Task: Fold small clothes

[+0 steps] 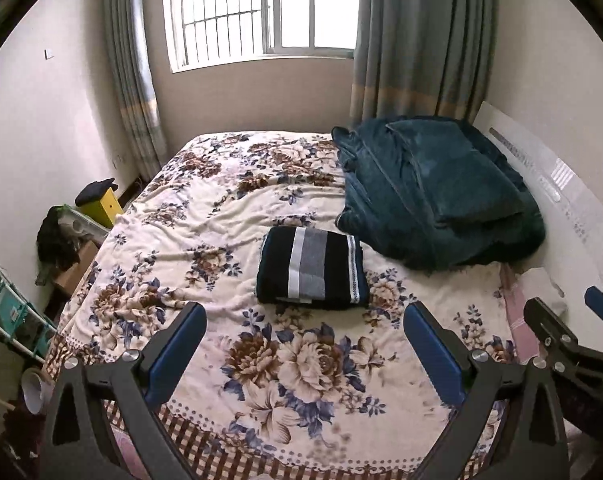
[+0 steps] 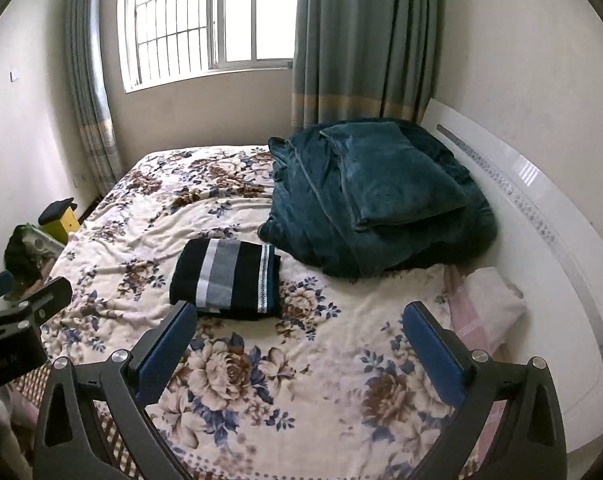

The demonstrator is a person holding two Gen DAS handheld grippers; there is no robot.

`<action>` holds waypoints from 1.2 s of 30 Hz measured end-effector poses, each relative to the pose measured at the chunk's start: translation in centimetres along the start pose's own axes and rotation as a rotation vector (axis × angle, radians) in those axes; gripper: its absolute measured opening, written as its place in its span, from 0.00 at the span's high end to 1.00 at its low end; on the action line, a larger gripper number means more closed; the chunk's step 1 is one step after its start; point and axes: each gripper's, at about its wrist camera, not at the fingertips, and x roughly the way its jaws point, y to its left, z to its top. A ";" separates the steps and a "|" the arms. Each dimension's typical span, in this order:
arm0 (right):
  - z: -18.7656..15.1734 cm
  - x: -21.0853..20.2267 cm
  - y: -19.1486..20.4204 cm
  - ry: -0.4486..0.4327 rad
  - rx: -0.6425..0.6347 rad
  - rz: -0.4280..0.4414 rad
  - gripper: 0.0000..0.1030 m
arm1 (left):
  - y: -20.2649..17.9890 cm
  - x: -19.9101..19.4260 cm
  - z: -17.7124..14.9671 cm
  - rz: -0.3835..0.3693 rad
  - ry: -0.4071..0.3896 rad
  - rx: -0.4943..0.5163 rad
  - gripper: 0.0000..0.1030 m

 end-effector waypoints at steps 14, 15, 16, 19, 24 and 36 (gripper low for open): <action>1.6 -1.4 -0.9 -0.031 -0.028 0.056 0.00 | -0.1 -2.2 -0.2 0.049 -0.020 -0.032 0.00; 1.7 -1.4 -0.9 -0.034 -0.030 0.058 0.00 | -0.1 -2.3 -0.3 0.055 -0.020 -0.032 0.00; 1.7 -1.4 -0.9 -0.034 -0.031 0.061 0.00 | -0.1 -2.3 -0.3 0.057 -0.018 -0.032 0.00; 1.8 -1.5 -0.6 -0.038 -0.039 0.069 0.00 | -0.1 -2.4 -0.4 0.061 -0.017 -0.035 0.00; 1.8 -1.5 -0.4 -0.038 -0.039 0.074 0.00 | -0.2 -2.5 -0.5 0.060 -0.015 -0.037 0.00; 2.0 -1.3 -0.3 -0.037 -0.042 0.079 0.00 | -0.2 -2.5 -0.3 0.057 -0.018 -0.029 0.00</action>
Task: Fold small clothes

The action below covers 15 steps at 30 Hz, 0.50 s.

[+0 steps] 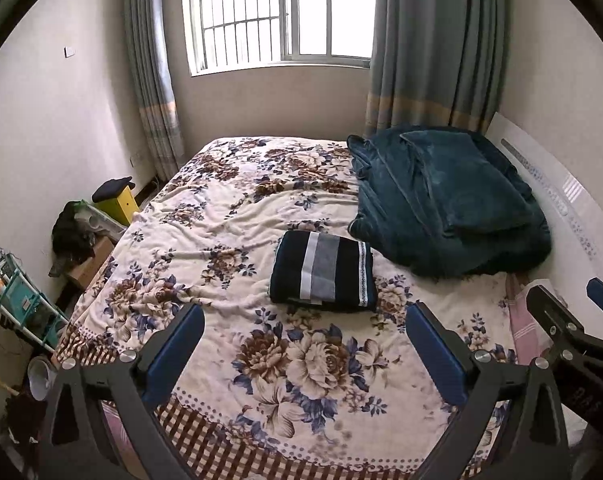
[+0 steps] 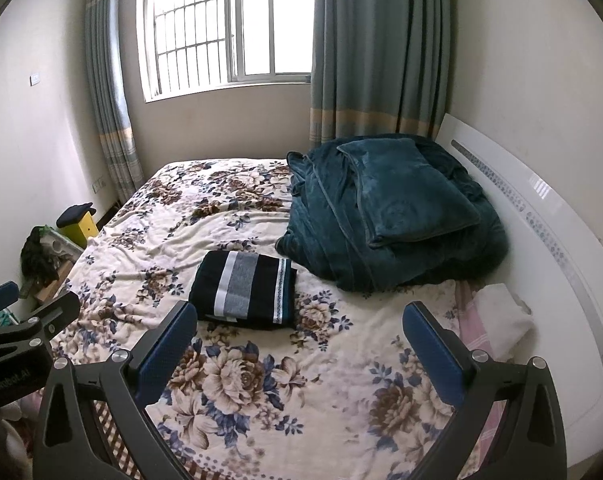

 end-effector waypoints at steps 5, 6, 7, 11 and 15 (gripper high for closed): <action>-0.2 -0.2 0.2 0.002 0.003 -0.003 0.00 | -0.1 0.0 0.1 -0.002 -0.002 0.003 0.00; -0.2 -0.2 0.2 0.002 0.005 0.000 0.00 | -0.1 0.0 0.1 0.001 -0.004 0.005 0.00; -0.2 -0.3 0.3 0.001 0.006 0.000 0.00 | -0.1 -0.1 0.1 0.002 -0.007 0.006 0.00; -0.4 -0.4 0.4 0.006 0.009 0.000 0.00 | -0.1 -0.4 0.1 0.005 -0.015 0.011 0.00; -0.5 -0.7 0.5 0.005 0.010 -0.004 0.00 | 0.0 -0.5 0.1 0.009 -0.017 0.011 0.00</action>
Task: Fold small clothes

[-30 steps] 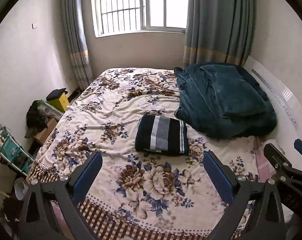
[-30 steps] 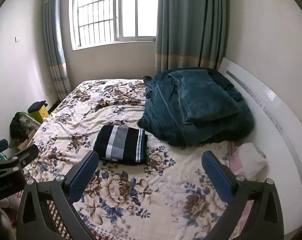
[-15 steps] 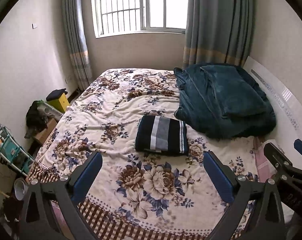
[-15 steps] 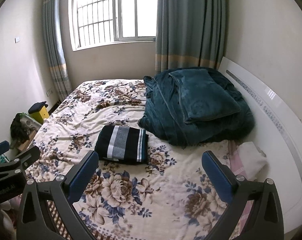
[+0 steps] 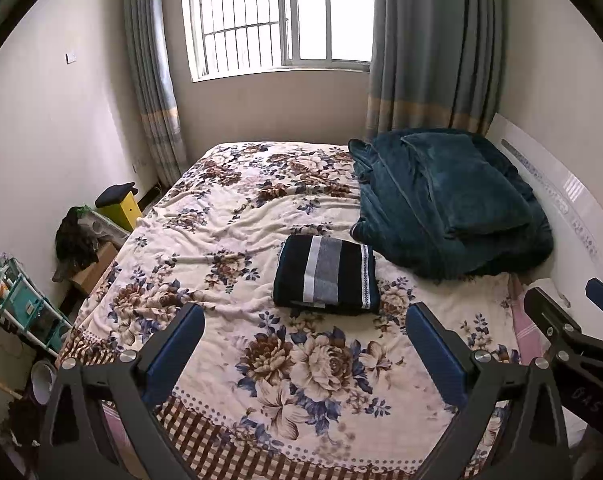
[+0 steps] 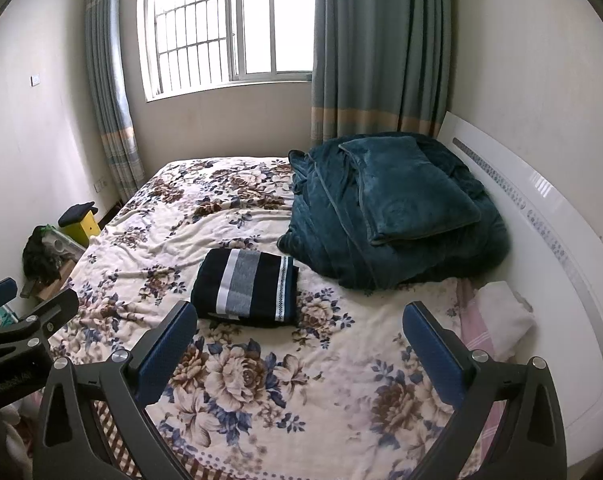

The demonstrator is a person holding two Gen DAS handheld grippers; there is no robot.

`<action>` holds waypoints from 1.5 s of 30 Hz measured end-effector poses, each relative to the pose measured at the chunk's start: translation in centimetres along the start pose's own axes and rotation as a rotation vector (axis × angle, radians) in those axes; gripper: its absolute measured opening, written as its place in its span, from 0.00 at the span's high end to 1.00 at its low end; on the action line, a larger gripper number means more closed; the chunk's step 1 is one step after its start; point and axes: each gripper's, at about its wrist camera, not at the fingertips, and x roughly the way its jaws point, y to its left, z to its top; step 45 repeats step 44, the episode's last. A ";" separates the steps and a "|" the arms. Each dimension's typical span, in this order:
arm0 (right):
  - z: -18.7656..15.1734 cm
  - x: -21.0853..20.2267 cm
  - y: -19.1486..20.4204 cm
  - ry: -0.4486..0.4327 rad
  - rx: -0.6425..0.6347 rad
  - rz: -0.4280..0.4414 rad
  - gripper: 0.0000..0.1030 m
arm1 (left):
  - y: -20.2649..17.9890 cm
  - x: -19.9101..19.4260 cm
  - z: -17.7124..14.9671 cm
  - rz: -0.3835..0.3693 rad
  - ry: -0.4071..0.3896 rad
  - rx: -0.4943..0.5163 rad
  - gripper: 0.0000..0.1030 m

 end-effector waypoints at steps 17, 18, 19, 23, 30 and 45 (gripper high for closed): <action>-0.1 0.0 0.0 -0.001 0.001 0.001 0.00 | 0.0 -0.3 -0.2 0.004 -0.001 -0.003 0.00; -0.1 0.0 -0.1 -0.002 0.002 -0.002 0.00 | 0.0 -0.3 -0.2 0.005 -0.002 -0.005 0.00; -0.1 -0.1 0.0 -0.002 0.002 -0.002 0.00 | 0.0 -0.3 -0.2 0.004 -0.003 -0.005 0.00; -0.2 -0.1 0.0 -0.002 0.002 0.000 0.00 | 0.1 -0.3 -0.3 0.004 -0.003 -0.006 0.00; -0.3 -0.2 0.0 -0.003 0.004 -0.003 0.00 | 0.1 -0.4 -0.3 0.006 -0.006 -0.007 0.00; -0.6 -0.3 0.1 -0.003 0.008 -0.005 0.00 | 0.9 -1.0 -0.1 0.019 -0.018 -0.026 0.00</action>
